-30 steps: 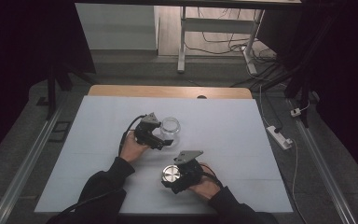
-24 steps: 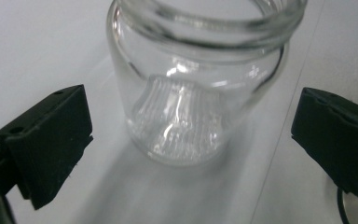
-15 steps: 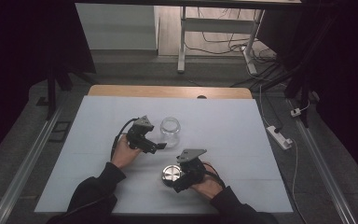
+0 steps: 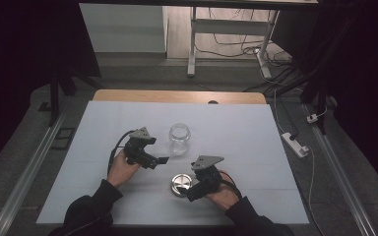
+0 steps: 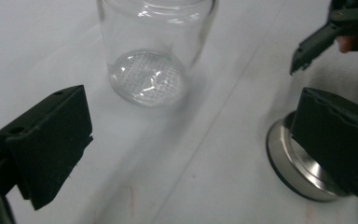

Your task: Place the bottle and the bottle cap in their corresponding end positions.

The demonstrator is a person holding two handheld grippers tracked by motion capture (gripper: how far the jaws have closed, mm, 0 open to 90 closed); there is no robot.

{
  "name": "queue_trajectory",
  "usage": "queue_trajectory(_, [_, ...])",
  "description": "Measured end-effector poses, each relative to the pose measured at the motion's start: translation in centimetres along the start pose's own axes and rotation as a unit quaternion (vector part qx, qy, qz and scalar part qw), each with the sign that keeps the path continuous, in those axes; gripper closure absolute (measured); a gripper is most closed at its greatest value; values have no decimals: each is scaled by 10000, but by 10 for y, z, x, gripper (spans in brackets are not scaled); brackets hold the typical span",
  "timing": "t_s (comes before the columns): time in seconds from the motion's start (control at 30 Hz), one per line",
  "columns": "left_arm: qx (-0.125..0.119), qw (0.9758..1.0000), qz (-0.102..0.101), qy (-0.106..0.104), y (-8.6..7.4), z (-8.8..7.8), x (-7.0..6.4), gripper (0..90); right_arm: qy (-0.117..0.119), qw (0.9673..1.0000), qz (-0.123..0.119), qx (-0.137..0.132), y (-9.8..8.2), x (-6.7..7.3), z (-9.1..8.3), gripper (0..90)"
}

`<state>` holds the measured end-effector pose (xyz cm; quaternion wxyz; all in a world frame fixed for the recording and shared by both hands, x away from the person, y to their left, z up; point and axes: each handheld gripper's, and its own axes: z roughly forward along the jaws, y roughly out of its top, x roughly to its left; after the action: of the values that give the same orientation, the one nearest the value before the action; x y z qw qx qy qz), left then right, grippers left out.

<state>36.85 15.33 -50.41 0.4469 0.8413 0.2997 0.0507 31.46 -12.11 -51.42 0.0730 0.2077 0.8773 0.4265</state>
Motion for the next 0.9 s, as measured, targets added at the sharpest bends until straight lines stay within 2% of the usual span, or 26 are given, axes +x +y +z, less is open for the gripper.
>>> queue_trajectory(0.4, [15, 10000, -57, -11, -20, -28, -20, 0, -115, 9998, 163, -83, -2, -3, -14, 0])
queue_trajectory(0.63, [-5, 10000, -82, -7, -31, -43, -34, 0, -203, 9996, 171, -137, -2, -3, -25, 0])
queue_trajectory(0.9, [-6, 9999, -106, 103, -47, -60, -47, 0, -267, 9993, 218, -142, -8, -4, -40, 0])
